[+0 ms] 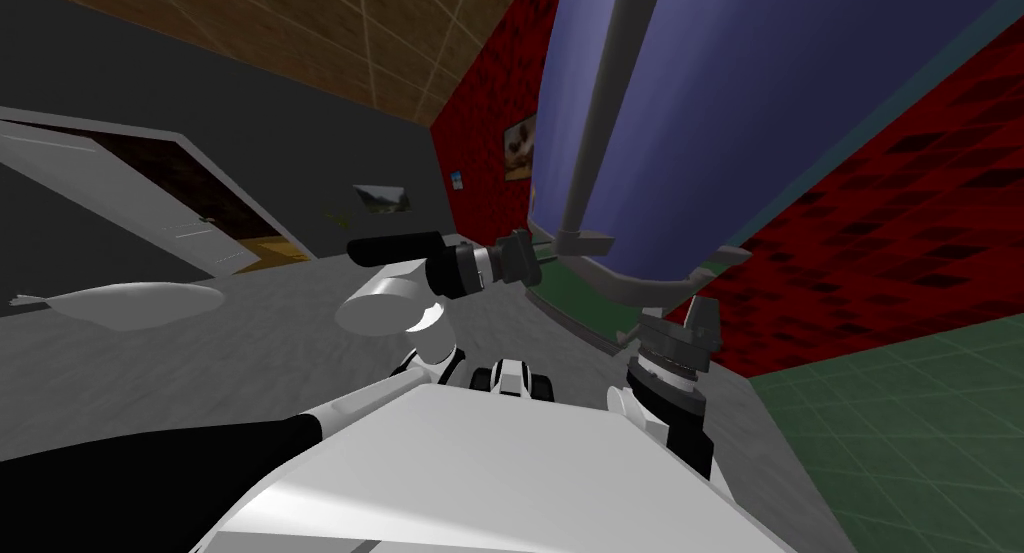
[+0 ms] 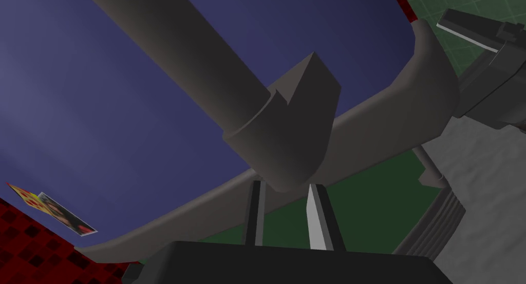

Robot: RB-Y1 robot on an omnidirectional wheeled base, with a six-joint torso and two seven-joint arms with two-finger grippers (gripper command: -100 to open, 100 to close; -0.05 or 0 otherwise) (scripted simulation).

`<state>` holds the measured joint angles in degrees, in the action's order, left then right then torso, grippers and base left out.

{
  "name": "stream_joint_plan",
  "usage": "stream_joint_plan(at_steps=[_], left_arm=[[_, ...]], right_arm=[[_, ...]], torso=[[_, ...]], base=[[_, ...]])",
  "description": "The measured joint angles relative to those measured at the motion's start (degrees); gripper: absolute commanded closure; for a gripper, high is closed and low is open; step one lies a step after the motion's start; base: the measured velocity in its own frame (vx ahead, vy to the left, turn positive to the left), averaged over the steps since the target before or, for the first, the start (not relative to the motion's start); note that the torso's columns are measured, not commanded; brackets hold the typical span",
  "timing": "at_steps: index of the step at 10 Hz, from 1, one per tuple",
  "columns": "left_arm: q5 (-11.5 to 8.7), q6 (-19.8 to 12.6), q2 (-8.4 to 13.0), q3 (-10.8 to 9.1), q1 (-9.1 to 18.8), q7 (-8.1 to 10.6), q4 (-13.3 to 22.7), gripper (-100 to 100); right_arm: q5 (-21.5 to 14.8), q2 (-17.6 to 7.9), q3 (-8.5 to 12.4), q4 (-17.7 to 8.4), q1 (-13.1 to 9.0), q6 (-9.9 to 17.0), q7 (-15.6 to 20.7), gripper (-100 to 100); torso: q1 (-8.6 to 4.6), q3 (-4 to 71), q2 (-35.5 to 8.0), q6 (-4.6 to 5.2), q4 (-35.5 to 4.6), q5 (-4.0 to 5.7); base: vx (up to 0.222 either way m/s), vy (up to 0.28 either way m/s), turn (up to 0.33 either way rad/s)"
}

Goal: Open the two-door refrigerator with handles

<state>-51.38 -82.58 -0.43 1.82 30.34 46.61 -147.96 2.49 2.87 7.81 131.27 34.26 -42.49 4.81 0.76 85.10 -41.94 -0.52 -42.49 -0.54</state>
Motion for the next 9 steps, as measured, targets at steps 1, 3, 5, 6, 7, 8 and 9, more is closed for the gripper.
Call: stream_joint_plan(at_steps=[1,3,5,6,7,8,9], left_arm=[[-1.02,-0.11,0.09,-0.17,-0.08,-0.07,0.18,100],[-2.71,-0.19,0.14,-0.11,-0.46,-0.31,0.01,100],[-4.52,0.15,-0.17,-0.35,0.68,0.09,-0.55,100],[-5.07,0.31,-0.26,-0.2,0.43,-0.01,-0.66,100],[-6.46,0.32,-0.15,-0.48,0.22,-0.09,-1.02,100],[-6.95,0.41,-0.21,-0.33,0.01,-0.28,-1.02,100],[-7.97,0.49,-0.24,-0.34,0.05,-0.41,-1.0,100]], right_arm=[[0.19,0.0,0.19,0.0,0.24,-0.34,-0.08,0],[0.61,0.0,0.62,-0.1,0.87,-1.22,-0.27,0],[0.9,0.0,0.9,-0.38,1.45,-1.79,-0.41,0],[1.03,0.0,1.03,-0.52,1.78,-2.12,-0.47,0],[1.16,0.0,1.16,-0.64,2.08,-2.48,-0.53,0],[1.31,0.0,1.29,-0.79,2.45,-2.91,-0.6,0],[1.47,0.0,1.45,-0.85,2.79,-3.41,-0.68,0]], torso=[[0.13,0.18,0.22,-0.11,0.06,-0.05],[0.16,0.65,0.66,-0.34,0.17,-0.18],[0.21,0.83,1.12,-0.2,0.6,-0.12],[0.07,0.94,1.3,-0.26,0.67,-0.12],[0.0,1.05,1.44,-0.27,0.73,-0.09],[-0.14,1.25,1.67,-0.37,0.79,-0.09],[-0.07,1.44,1.94,-0.44,0.91,-0.09]], base=[[0.113,0.233,-0.074],[0.091,0.212,-0.059],[0.06,0.26,-0.063],[0.078,0.26,-0.097],[0.104,0.227,-0.071],[0.13,0.23,-0.093],[0.118,0.221,-0.056]])
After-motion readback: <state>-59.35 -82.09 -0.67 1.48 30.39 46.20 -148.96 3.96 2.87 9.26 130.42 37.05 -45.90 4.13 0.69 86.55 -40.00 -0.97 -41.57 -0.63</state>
